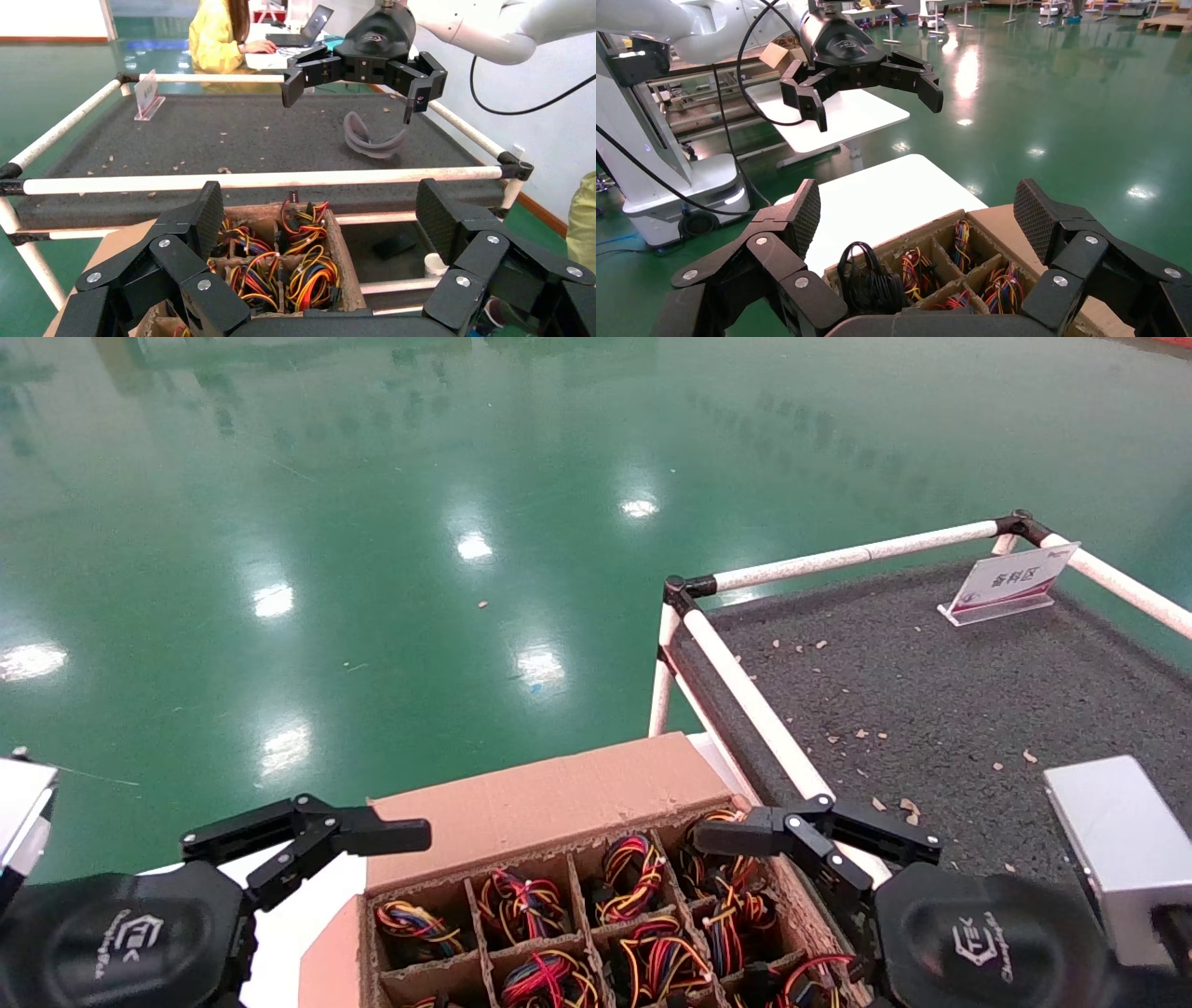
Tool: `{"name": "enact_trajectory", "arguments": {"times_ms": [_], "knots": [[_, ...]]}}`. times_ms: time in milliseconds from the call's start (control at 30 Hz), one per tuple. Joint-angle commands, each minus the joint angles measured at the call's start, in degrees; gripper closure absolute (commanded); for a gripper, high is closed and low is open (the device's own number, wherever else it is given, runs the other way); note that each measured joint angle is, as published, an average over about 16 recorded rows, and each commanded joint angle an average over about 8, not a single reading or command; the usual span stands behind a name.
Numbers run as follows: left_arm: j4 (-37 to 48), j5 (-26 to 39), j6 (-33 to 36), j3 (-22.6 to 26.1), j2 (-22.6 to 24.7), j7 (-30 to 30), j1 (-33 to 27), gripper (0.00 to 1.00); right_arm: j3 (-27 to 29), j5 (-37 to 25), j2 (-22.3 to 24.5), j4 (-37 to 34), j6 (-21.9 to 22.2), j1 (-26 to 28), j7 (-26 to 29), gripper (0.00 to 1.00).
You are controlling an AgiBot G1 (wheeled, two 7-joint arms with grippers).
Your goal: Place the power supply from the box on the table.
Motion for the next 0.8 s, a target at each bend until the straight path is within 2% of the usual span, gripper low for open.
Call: {"name": "enact_trajectory", "arguments": {"times_ms": [33, 433, 467, 500, 700, 733, 800], "knots": [[0.00, 0.00, 0.00, 0.00, 0.00, 0.00, 0.00, 0.00, 0.00, 0.00, 0.00, 0.00, 0.00, 0.00, 0.00, 0.00], [0.00, 0.00, 0.00, 0.00, 0.00, 0.00, 0.00, 0.00, 0.00, 0.00, 0.00, 0.00, 0.00, 0.00, 0.00, 0.00], [0.00, 0.00, 0.00, 0.00, 0.00, 0.00, 0.00, 0.04, 0.00, 0.00, 0.00, 0.00, 0.00, 0.00, 0.00, 0.00], [0.00, 0.00, 0.00, 0.00, 0.00, 0.00, 0.00, 0.13, 0.00, 0.00, 0.00, 0.00, 0.00, 0.00, 0.00, 0.00], [0.00, 0.00, 0.00, 0.00, 0.00, 0.00, 0.00, 0.88, 0.00, 0.00, 0.00, 0.00, 0.00, 0.00, 0.00, 0.00], [0.00, 0.00, 0.00, 0.00, 0.00, 0.00, 0.00, 0.97, 0.00, 0.00, 0.00, 0.00, 0.00, 0.00, 0.00, 0.00], [0.00, 0.00, 0.00, 0.00, 0.00, 0.00, 0.00, 1.00, 0.00, 0.00, 0.00, 0.00, 0.00, 0.00, 0.00, 0.00]]}}
